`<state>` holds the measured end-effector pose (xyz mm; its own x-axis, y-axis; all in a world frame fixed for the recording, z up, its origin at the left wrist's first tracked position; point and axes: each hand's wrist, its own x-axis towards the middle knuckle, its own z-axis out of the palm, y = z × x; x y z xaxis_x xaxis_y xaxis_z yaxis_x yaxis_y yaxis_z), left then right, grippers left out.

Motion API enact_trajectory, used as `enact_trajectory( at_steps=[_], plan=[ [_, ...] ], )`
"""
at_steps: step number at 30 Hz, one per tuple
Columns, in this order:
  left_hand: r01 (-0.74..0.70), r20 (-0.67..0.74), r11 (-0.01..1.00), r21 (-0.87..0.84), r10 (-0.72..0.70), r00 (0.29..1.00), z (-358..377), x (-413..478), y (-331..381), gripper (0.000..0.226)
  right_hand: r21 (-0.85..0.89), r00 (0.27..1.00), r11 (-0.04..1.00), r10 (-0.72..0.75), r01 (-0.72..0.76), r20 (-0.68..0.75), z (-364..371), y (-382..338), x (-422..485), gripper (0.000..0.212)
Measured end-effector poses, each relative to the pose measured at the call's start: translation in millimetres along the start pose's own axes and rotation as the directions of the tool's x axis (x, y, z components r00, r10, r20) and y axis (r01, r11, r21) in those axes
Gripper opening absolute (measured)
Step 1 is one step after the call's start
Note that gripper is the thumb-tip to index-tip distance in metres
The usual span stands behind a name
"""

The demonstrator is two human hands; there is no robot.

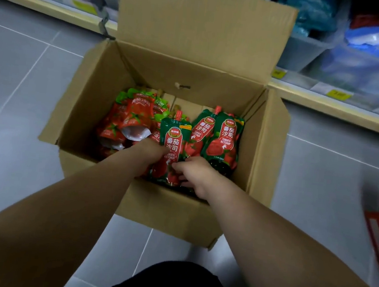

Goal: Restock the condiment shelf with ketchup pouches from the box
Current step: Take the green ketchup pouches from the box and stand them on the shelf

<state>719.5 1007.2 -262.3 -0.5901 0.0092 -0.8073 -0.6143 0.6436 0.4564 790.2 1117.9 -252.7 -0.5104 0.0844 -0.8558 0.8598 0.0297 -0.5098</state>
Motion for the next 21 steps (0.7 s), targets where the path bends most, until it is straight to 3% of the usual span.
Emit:
enact_trajectory(
  at_steps=[4,7,10,13,18,21],
  plan=[
    [0.040,0.026,0.996,-0.086,-0.038,0.999,4,6,-5,0.053,-0.183,0.990,0.983,0.011,-0.036,-0.137,7,2,10,0.049],
    [0.067,0.032,0.992,-0.105,-0.064,0.997,5,10,-5,0.056,-0.078,0.996,0.996,0.032,-0.038,-0.078,3,3,13,0.040],
    [0.059,0.056,0.988,-0.141,-0.051,0.997,4,14,-6,0.052,0.037,0.996,0.998,0.052,-0.049,-0.077,2,3,13,0.047],
    [0.020,0.087,0.997,-0.077,-0.014,0.996,0,13,-8,0.046,0.037,0.995,0.999,0.035,-0.031,-0.096,3,6,13,0.048],
    [-0.086,0.100,0.991,-0.102,0.096,0.990,-8,5,6,0.037,-0.050,0.955,0.989,-0.146,0.138,-0.259,-10,-12,5,0.039],
    [-0.193,0.096,0.968,-0.162,0.211,0.973,-9,-12,32,0.032,0.048,0.934,0.980,-0.168,0.192,-0.314,-32,-32,-8,0.036]
  ],
)
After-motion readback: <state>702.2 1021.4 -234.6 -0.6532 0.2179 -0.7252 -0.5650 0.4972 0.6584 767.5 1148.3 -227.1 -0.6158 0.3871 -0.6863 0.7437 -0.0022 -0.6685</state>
